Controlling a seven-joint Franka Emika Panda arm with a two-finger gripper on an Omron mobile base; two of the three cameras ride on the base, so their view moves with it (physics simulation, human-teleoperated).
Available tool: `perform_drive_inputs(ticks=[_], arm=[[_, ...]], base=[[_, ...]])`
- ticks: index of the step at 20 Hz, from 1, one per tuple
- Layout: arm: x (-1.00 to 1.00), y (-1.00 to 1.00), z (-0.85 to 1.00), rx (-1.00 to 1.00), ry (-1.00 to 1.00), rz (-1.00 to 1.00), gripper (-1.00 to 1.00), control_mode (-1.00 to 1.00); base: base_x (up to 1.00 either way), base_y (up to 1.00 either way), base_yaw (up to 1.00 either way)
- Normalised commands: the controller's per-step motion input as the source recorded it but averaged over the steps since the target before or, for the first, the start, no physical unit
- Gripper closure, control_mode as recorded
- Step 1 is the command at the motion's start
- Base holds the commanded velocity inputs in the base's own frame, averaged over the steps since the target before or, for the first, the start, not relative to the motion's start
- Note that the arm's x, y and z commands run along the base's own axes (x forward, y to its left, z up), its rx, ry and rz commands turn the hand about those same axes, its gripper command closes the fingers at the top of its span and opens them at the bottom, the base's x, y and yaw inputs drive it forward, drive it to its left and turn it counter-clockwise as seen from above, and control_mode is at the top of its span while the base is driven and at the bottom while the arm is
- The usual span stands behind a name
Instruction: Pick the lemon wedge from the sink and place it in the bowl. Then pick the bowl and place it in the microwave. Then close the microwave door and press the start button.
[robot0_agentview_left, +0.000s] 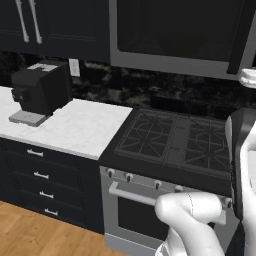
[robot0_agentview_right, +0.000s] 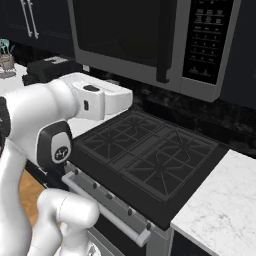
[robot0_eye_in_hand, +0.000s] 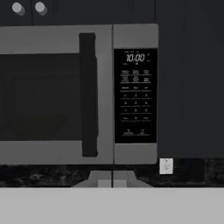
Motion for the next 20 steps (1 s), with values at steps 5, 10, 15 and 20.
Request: perform_drive_inputs(ticks=[5,10,15,20], arm=[[-0.04,-0.64,-0.08,0.00,0.00,-0.02,1.00,-1.00],[0.24,-0.28,-0.31,0.00,-0.01,0.00,1.00,-1.00],[0.62,-0.09,-0.26,0.00,-0.02,0.00,1.00,-1.00],[0.56,-0.22,0.00,0.01,0.00,0.00,1.00,-1.00]], base=[[0.00,0.00,0.00],[0.00,0.00,0.00],[0.00,0.00,0.00],[0.00,0.00,0.00]])
